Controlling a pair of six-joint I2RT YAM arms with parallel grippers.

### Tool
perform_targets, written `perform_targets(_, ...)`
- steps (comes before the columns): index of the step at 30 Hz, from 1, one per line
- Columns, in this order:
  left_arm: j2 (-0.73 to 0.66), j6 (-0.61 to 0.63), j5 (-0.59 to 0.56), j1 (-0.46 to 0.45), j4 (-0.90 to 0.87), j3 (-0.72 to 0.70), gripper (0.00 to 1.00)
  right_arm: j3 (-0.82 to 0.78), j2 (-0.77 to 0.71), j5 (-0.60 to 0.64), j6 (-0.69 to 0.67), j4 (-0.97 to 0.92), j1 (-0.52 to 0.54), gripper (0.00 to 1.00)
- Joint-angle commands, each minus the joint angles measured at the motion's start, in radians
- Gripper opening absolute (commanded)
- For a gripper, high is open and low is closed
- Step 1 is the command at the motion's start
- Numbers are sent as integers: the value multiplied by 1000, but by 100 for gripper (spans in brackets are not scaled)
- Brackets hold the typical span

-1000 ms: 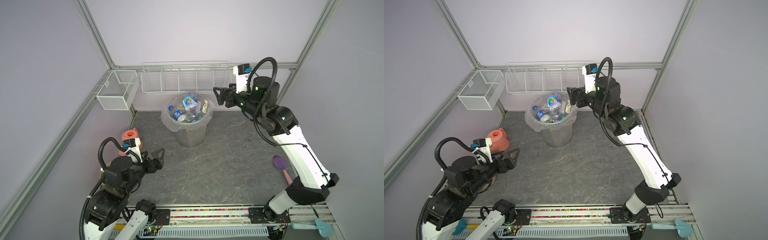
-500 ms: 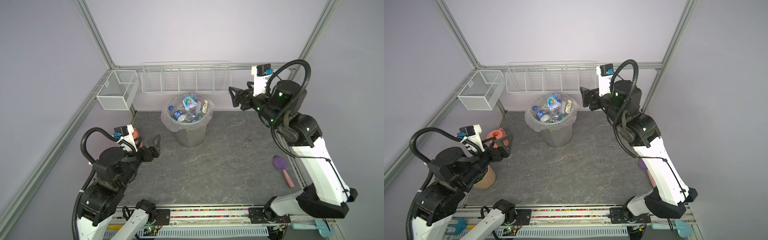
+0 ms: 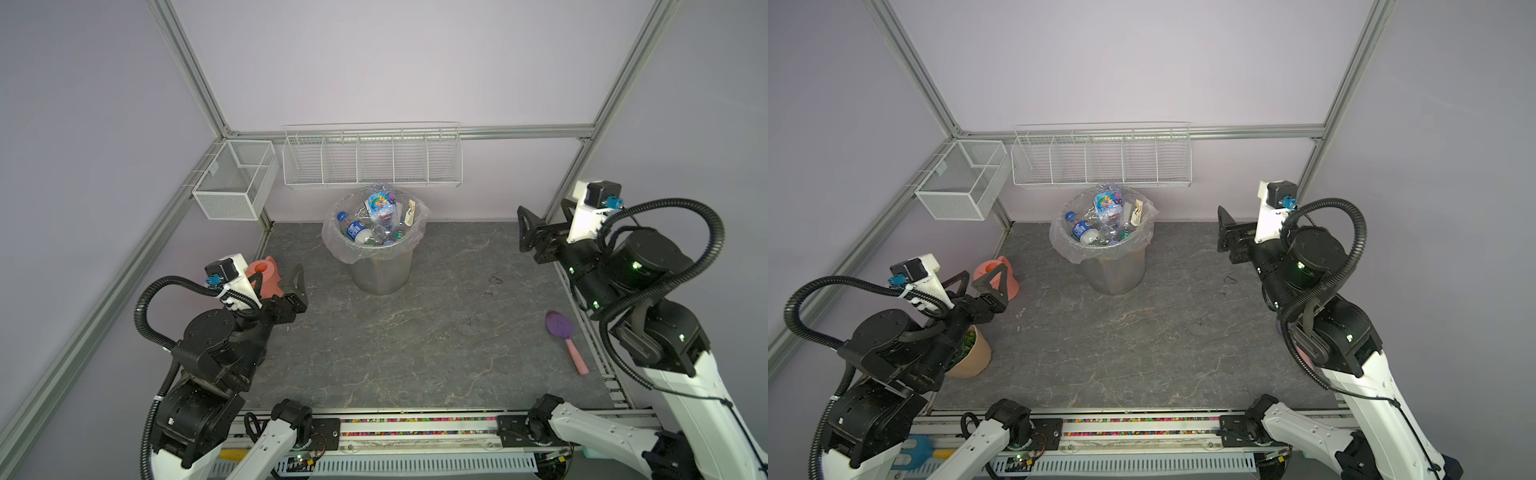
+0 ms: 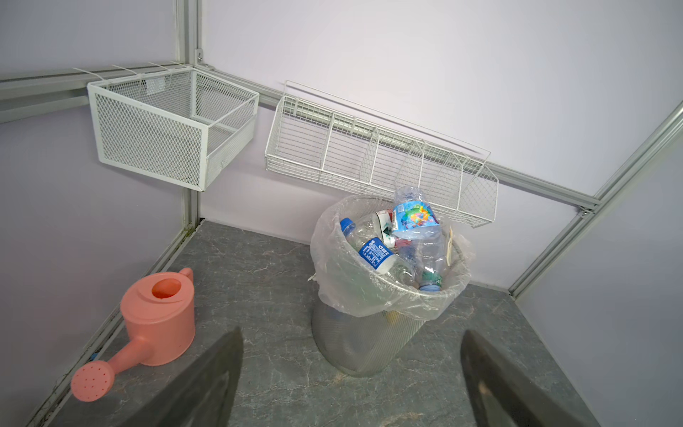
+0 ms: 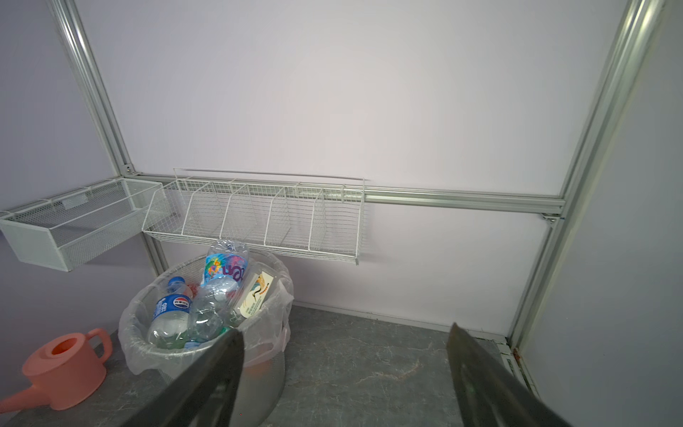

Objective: Throw the plastic bottles in the bin
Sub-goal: Reset both arms

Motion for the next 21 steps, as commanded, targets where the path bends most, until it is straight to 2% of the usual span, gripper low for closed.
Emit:
perform_targets(1,-31,37,-70,-3,43,-47,91,-84,-64,102,-36,31,-10,88)
perform_targets(10,-54,72,-205,-3,86,-152,95,-300,-203,240,-17,2,-20,88)
perform_targets(17,-69,79,-282,-3,126,-250,100,-474,-271,272,19,14,-44,88)
perform_targets(21,-82,81,-311,-2,158,-307,99,-550,-292,279,41,13,-67,88)
